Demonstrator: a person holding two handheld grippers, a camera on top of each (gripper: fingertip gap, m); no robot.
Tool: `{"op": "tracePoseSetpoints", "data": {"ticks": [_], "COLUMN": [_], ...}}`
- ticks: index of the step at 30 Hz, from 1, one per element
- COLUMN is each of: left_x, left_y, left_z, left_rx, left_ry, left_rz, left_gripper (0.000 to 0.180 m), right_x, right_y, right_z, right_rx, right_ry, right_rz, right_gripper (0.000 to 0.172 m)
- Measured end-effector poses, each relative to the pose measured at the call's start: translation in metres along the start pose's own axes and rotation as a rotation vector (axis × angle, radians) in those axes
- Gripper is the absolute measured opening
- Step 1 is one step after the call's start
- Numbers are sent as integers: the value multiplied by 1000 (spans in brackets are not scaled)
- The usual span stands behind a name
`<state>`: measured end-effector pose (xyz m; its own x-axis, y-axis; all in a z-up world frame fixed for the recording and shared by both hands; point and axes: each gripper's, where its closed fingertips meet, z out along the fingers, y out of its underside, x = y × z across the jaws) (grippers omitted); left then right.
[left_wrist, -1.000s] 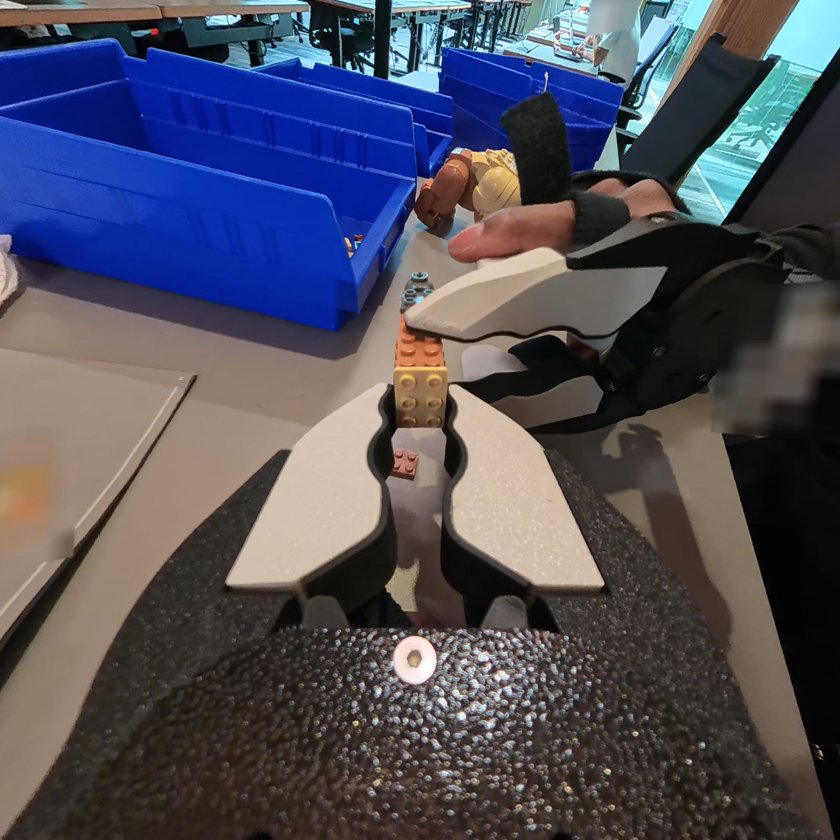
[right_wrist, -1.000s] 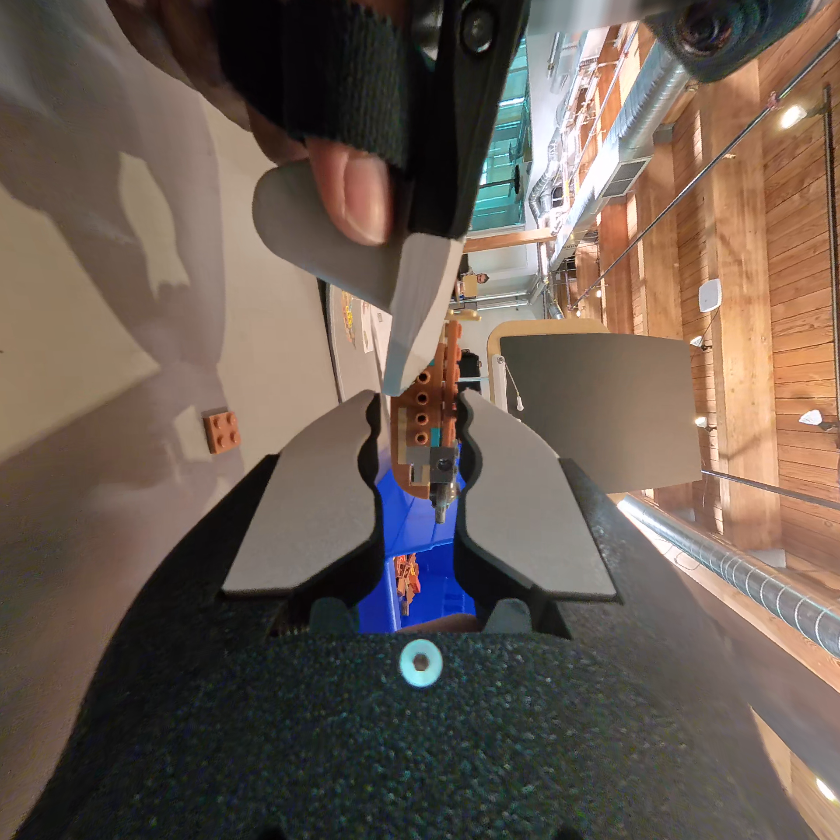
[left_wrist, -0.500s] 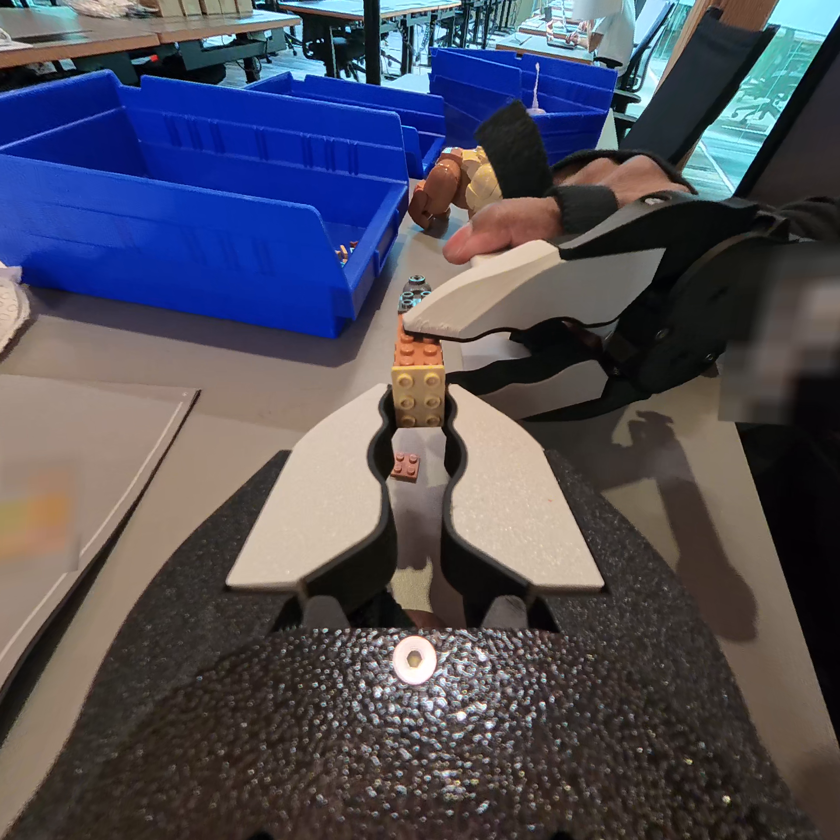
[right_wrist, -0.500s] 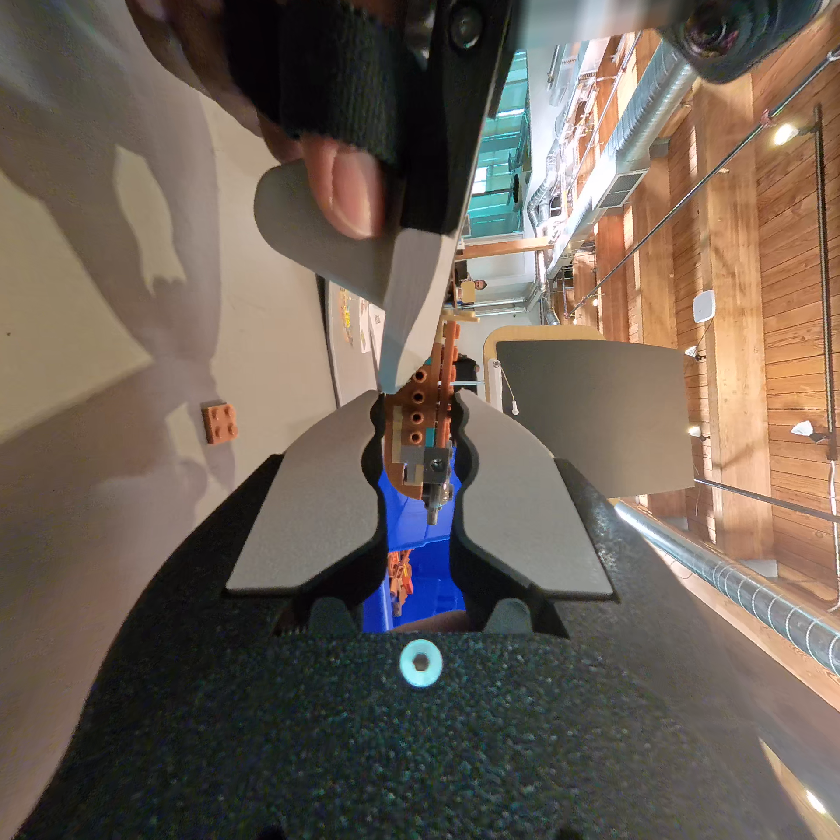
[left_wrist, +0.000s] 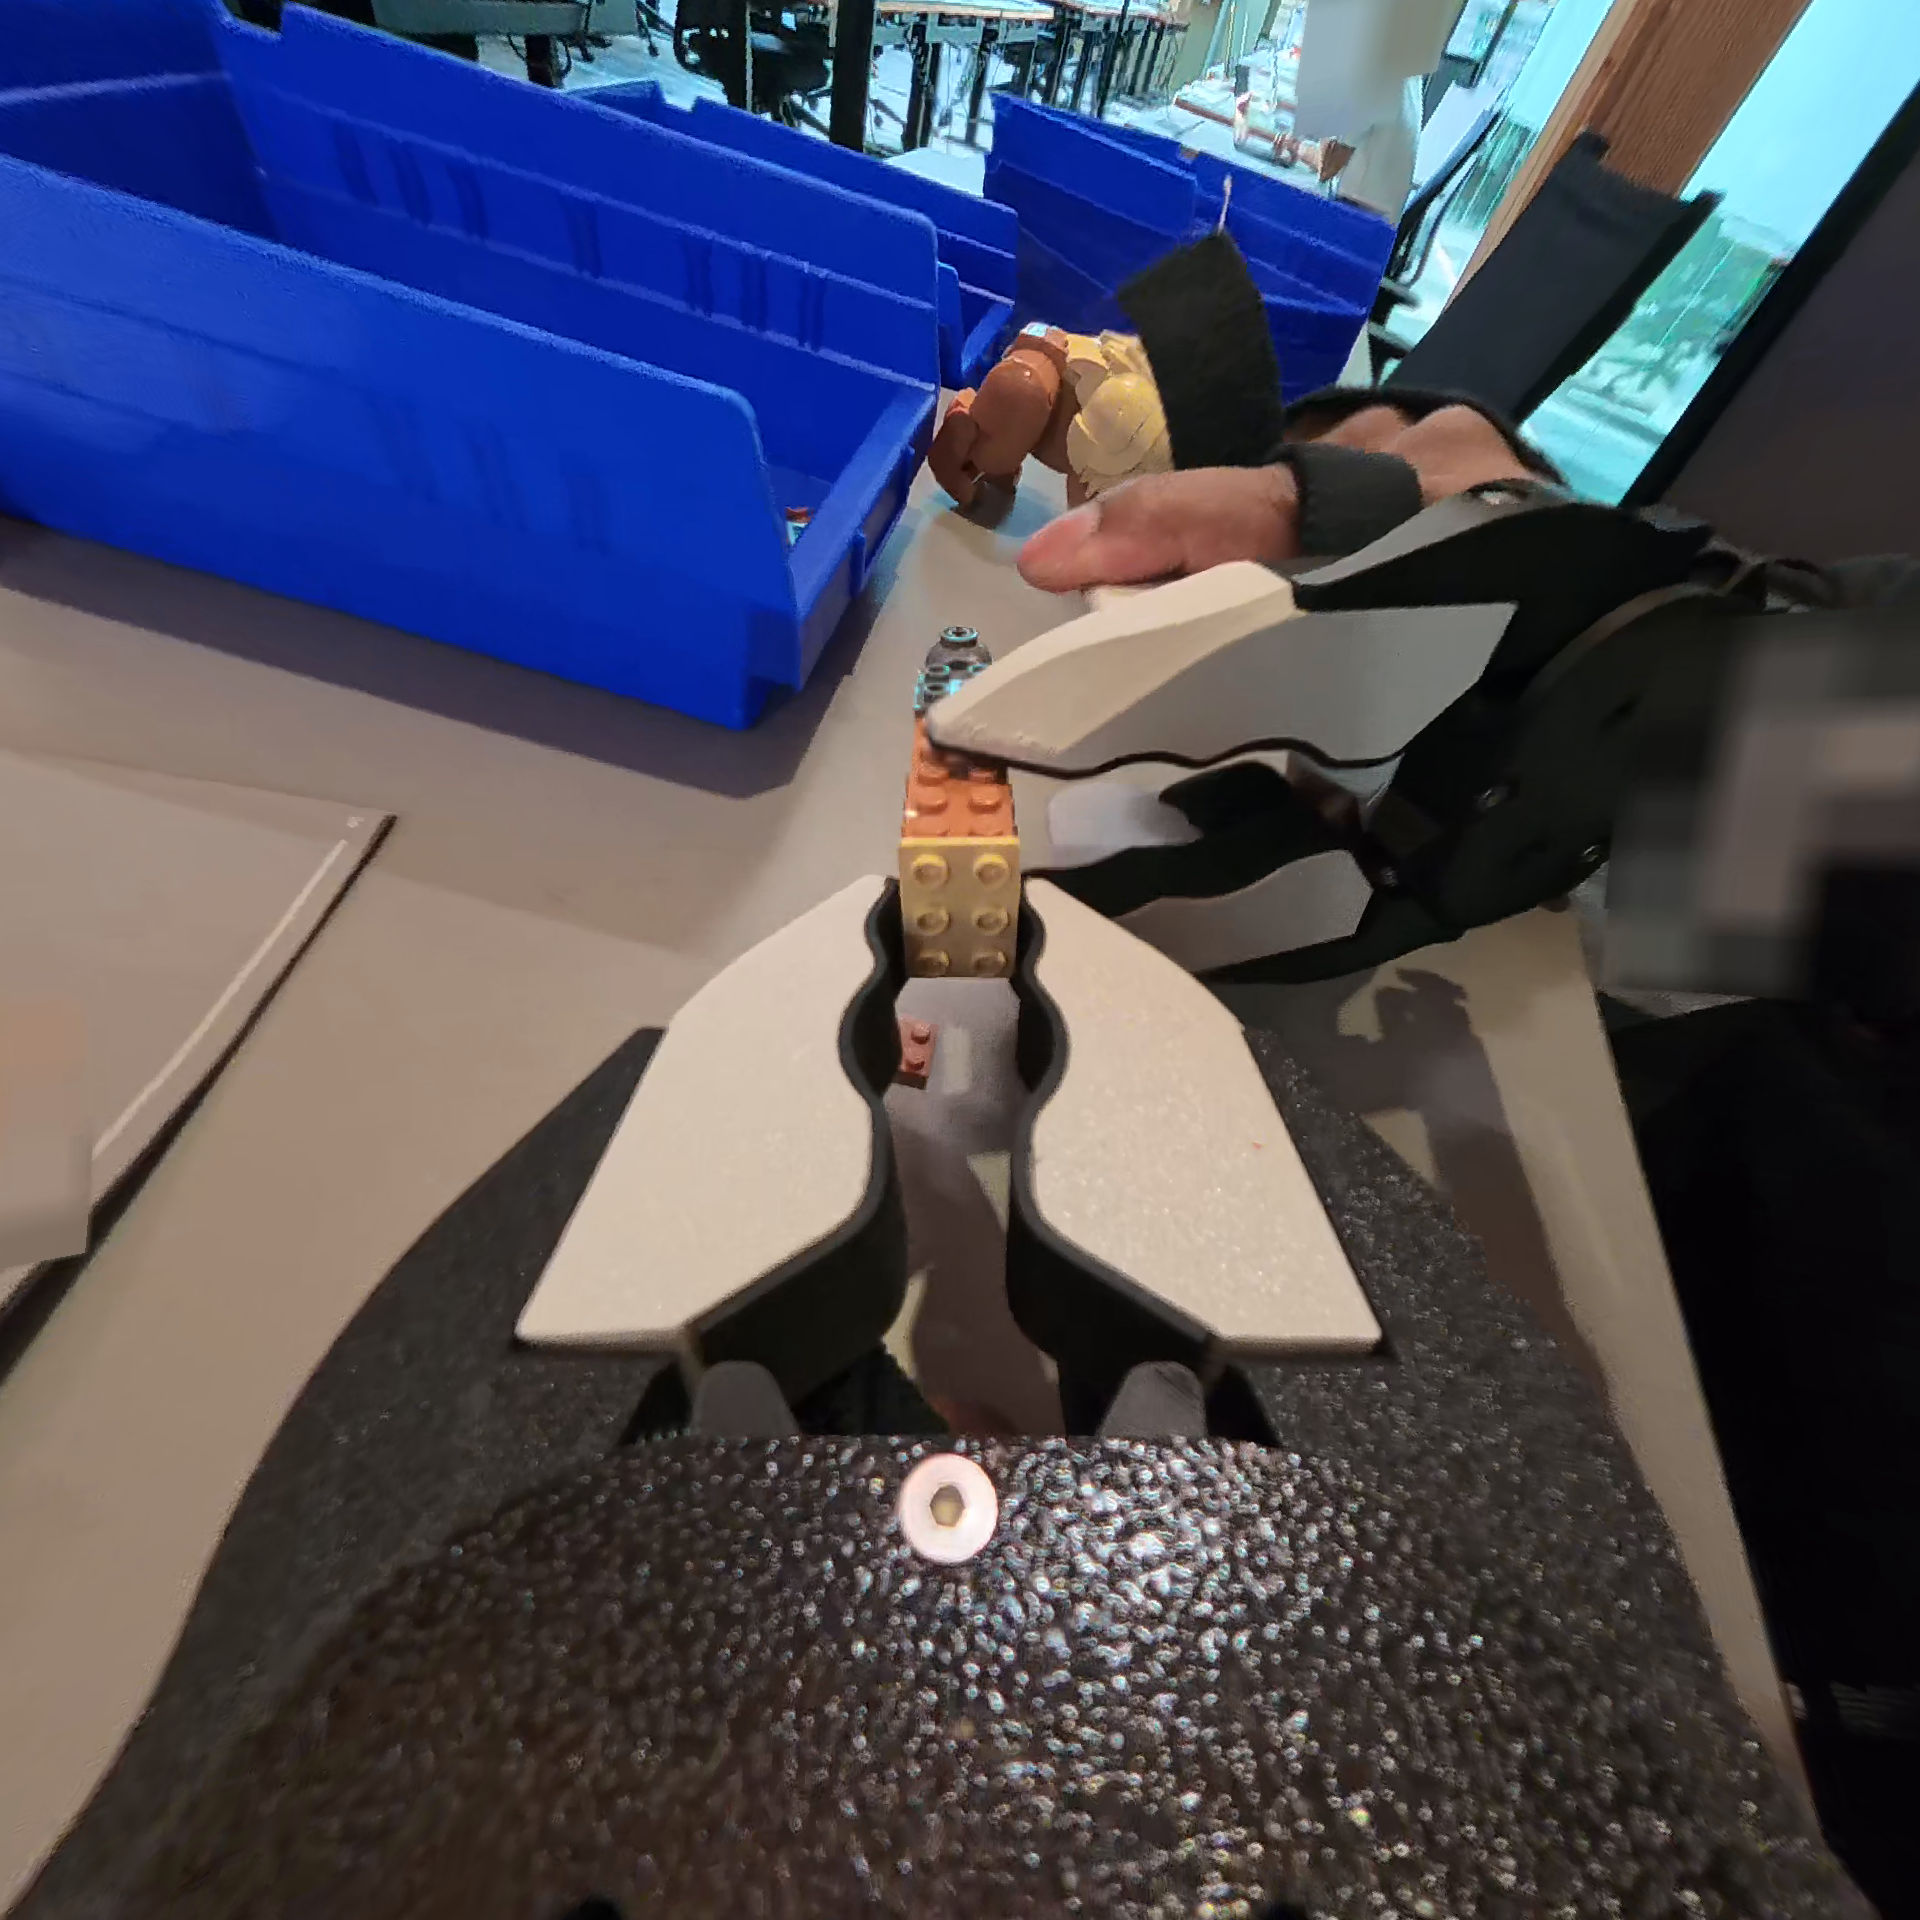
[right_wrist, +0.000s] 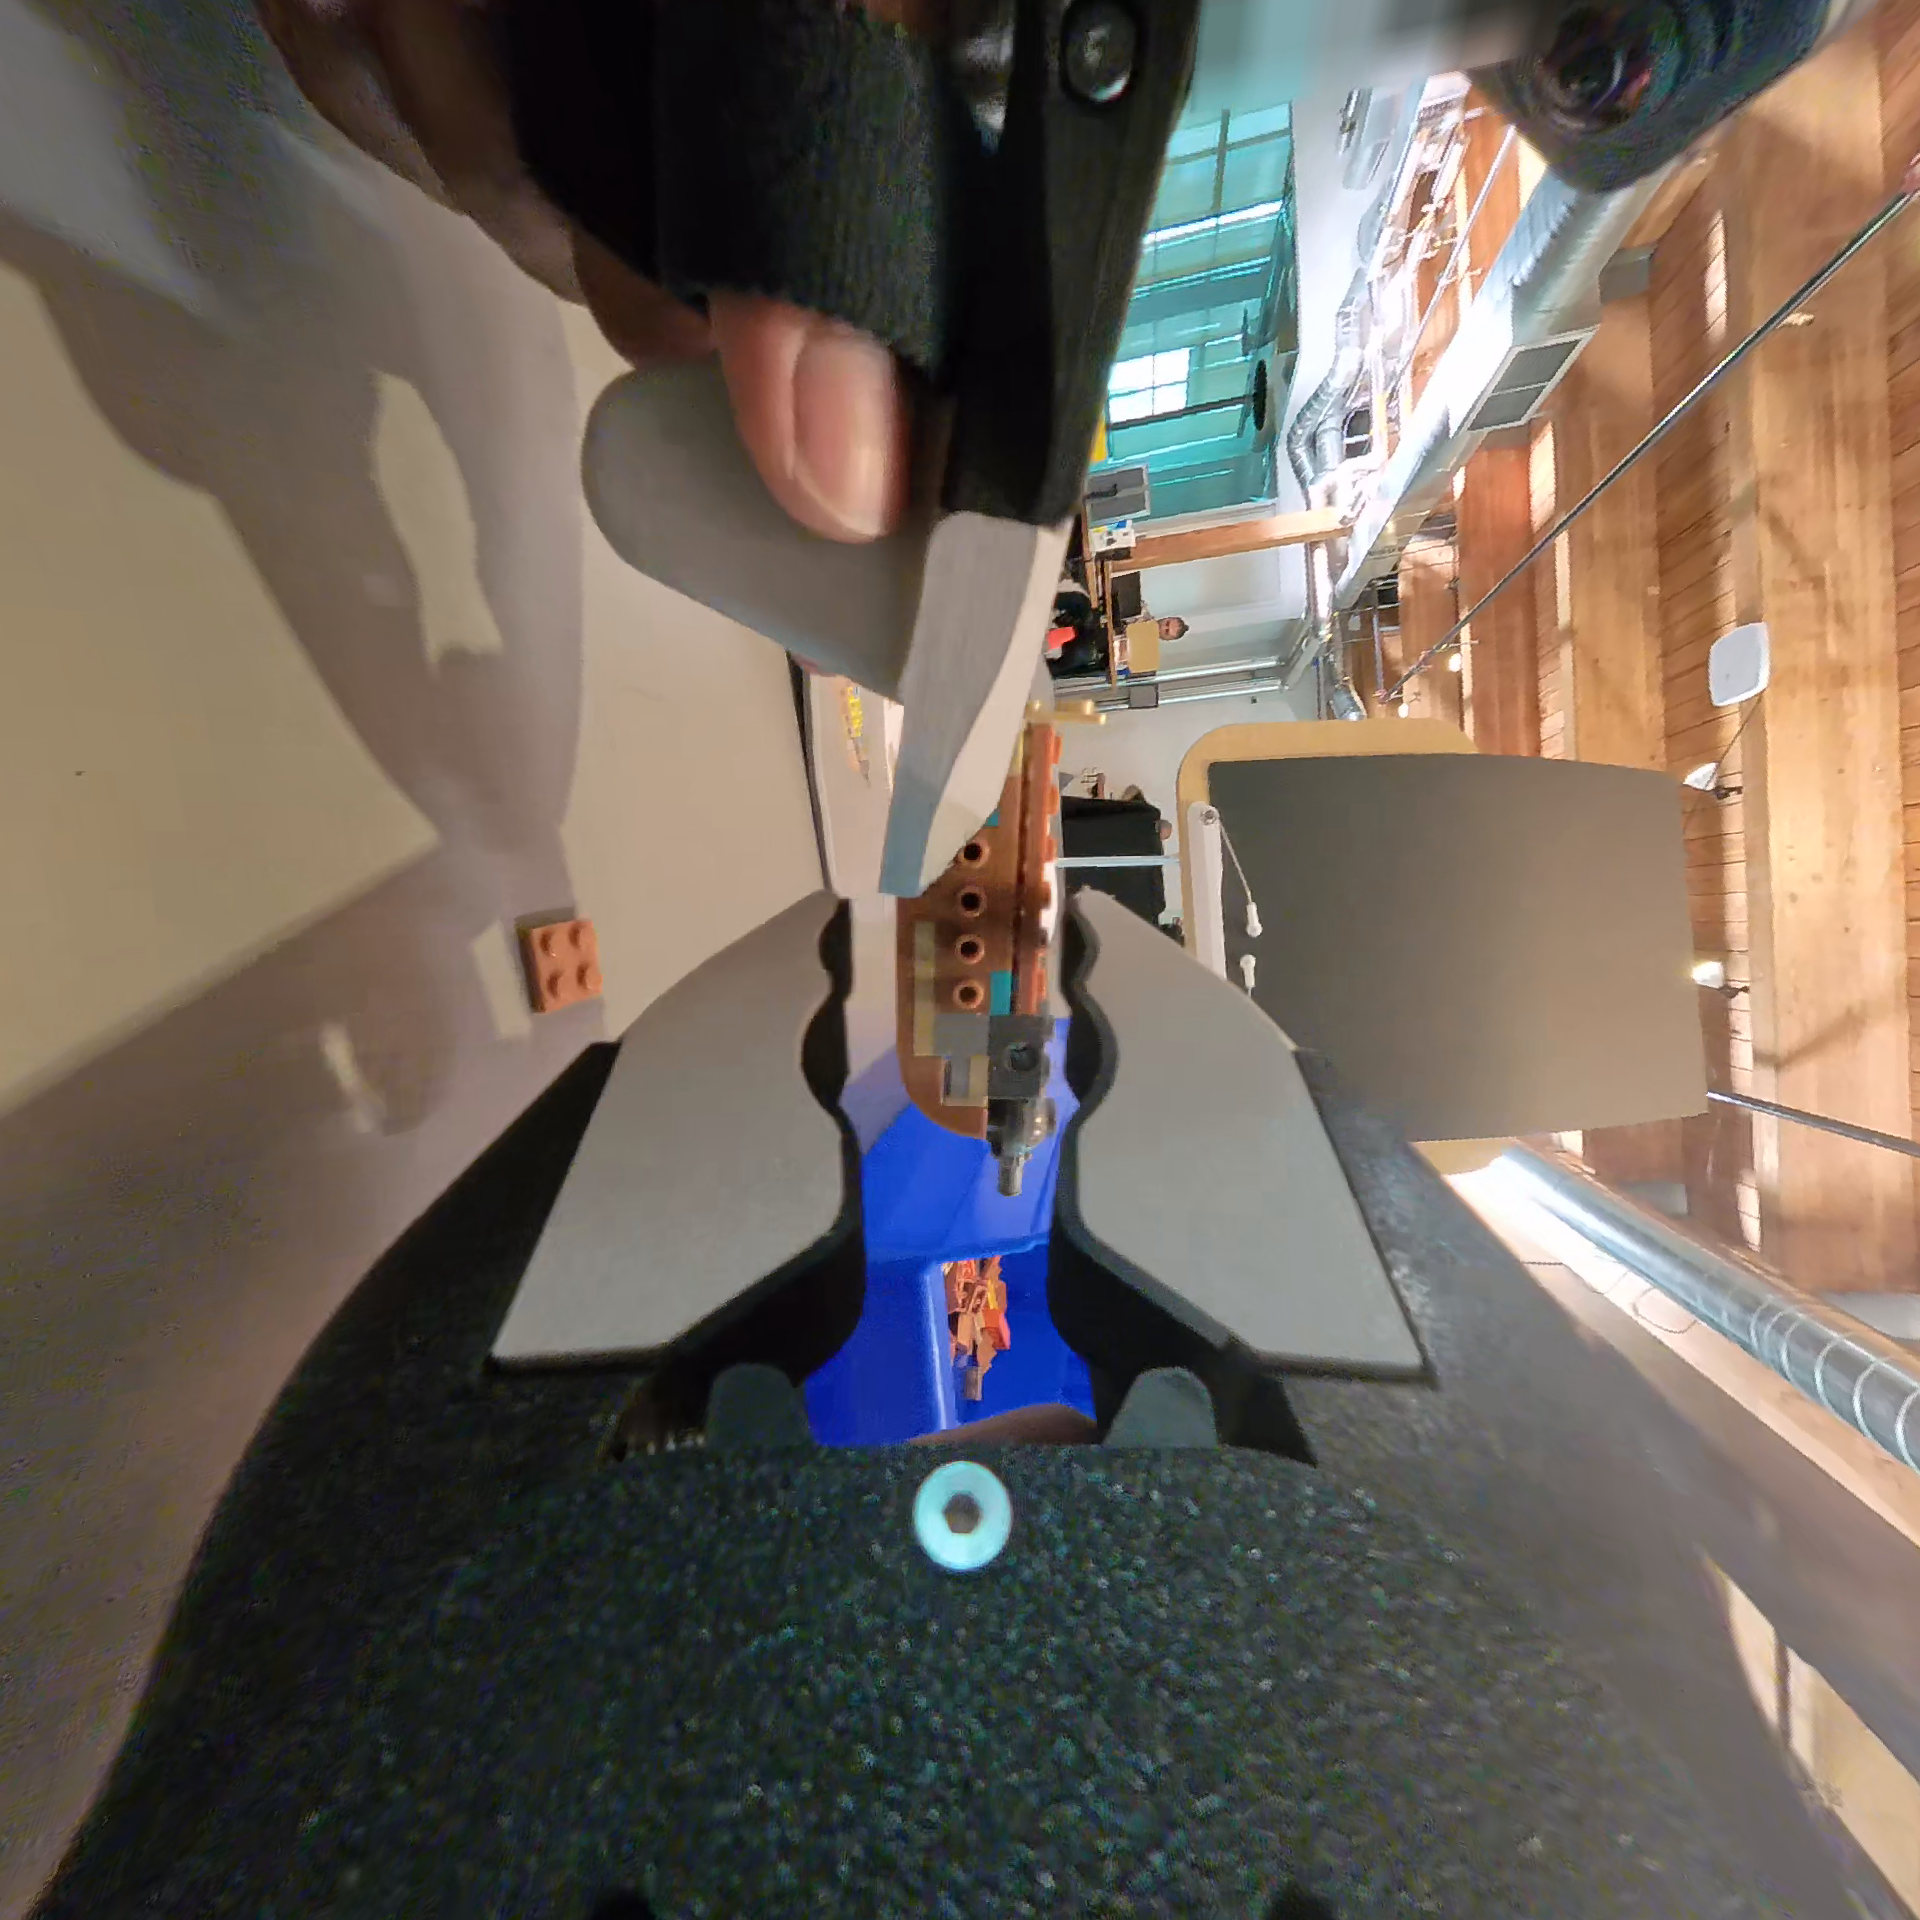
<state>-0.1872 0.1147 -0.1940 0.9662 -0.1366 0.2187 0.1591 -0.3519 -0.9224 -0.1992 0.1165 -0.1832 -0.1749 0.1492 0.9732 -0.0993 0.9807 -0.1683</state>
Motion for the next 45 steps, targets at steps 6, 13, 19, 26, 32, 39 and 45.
{"op": "tracePoseSetpoints", "data": {"ticks": [6,13,19,26,32,39,45], "left_x": [-3,-2,2,7,9,12,11], "left_y": [-1,2,1,-3,-1,0,2], "left_z": [-2,-1,-1,-1,0,0,2], "left_rx": [25,-16,-42,-20,-36,-31,-28], "left_ry": [52,24,-22,-17,-12,0,10], "left_rz": [-112,-9,153,176,169,172,150], "left_gripper": [18,18,18,18,18,18,18], "right_x": [0,1,-2,4,1,1,-2], "right_y": [2,2,-2,-4,-3,-3,-2], "right_z": [2,2,2,-1,-2,-4,-4], "right_rx": [-10,-11,-3,-4,-12,-12,-6], "right_ry": [-5,-8,-12,41,17,2,-31], "right_rz": [27,28,19,-32,-43,-60,-50], "right_gripper": [47,49,43,31,30,30,30]}}
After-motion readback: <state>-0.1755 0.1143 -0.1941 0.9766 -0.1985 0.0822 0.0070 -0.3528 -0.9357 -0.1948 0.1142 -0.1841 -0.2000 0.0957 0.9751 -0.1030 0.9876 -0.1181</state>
